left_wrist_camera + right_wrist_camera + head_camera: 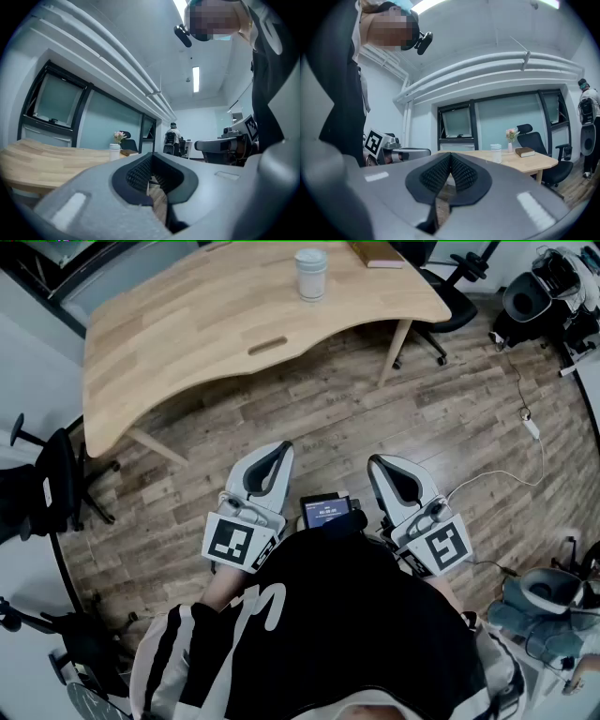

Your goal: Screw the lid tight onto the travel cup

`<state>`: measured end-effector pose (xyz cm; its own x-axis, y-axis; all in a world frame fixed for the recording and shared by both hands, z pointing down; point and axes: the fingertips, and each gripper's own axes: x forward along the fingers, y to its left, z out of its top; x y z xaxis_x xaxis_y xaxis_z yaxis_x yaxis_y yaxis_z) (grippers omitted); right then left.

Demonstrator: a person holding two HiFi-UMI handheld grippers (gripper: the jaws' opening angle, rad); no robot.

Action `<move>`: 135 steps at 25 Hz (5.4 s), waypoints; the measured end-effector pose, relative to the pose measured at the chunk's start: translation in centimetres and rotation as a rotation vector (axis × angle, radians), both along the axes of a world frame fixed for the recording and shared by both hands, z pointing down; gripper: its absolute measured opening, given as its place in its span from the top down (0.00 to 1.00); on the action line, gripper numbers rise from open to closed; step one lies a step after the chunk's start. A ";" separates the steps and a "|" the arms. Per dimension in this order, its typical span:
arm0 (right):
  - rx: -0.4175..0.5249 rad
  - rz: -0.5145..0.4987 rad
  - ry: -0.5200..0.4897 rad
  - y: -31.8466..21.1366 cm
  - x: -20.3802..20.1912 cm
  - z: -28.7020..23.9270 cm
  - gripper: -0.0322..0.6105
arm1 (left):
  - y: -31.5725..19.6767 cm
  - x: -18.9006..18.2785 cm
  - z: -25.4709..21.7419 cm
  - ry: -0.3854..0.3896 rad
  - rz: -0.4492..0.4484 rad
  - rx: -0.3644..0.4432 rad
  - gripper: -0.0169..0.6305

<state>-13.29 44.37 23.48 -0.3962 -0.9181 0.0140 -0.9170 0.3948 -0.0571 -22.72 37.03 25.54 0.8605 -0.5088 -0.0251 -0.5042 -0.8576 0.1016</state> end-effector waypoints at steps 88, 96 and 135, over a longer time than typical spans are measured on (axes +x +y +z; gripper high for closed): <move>-0.049 -0.004 -0.087 -16.7 9.0 2.2 0.96 | -14.7 7.7 1.8 -0.076 -0.035 -0.008 0.97; -0.040 -0.020 -0.091 -20.1 10.0 1.5 0.96 | -18.0 9.0 1.1 -0.079 -0.044 0.001 0.97; -0.057 -0.105 -0.132 -28.8 17.7 1.4 0.96 | -25.5 17.7 0.7 -0.081 -0.091 -0.008 0.97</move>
